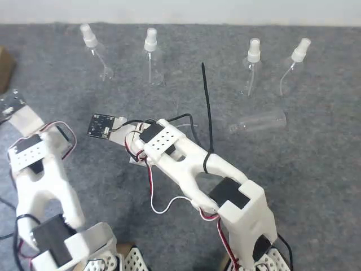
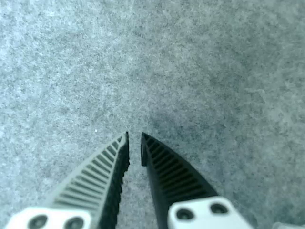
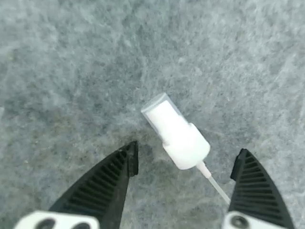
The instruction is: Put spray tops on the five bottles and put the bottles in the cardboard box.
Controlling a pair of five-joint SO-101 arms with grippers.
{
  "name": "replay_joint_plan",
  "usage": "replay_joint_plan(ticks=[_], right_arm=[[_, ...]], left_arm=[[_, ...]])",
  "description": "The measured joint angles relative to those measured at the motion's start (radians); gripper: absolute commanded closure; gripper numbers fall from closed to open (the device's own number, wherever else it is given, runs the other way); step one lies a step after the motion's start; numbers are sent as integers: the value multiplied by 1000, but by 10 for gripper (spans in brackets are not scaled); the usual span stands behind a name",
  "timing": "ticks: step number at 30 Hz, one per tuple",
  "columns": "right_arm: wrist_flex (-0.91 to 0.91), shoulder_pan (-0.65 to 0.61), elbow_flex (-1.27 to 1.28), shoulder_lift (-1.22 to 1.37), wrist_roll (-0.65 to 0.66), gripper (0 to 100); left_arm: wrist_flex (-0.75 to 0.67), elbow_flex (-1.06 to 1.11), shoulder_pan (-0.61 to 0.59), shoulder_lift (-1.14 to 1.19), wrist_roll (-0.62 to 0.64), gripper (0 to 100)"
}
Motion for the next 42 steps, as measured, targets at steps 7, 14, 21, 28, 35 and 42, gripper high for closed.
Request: replay_joint_plan(ticks=[7,14,21,28,35,42], right_arm=[[3,0,0,0,0,909],[20,11,0,0,0,932],[89,12,-15,-2,0,932],[172,14,-80,0,-144,929],[292,32,-201,0,-318,929],[348,97,-298,0,-505,928]], left_arm=[[0,0,0,0,0,957],[0,0,0,0,0,957],[0,0,0,0,0,957],[0,0,0,0,0,957],[0,0,0,0,0,957],[0,0,0,0,0,957]])
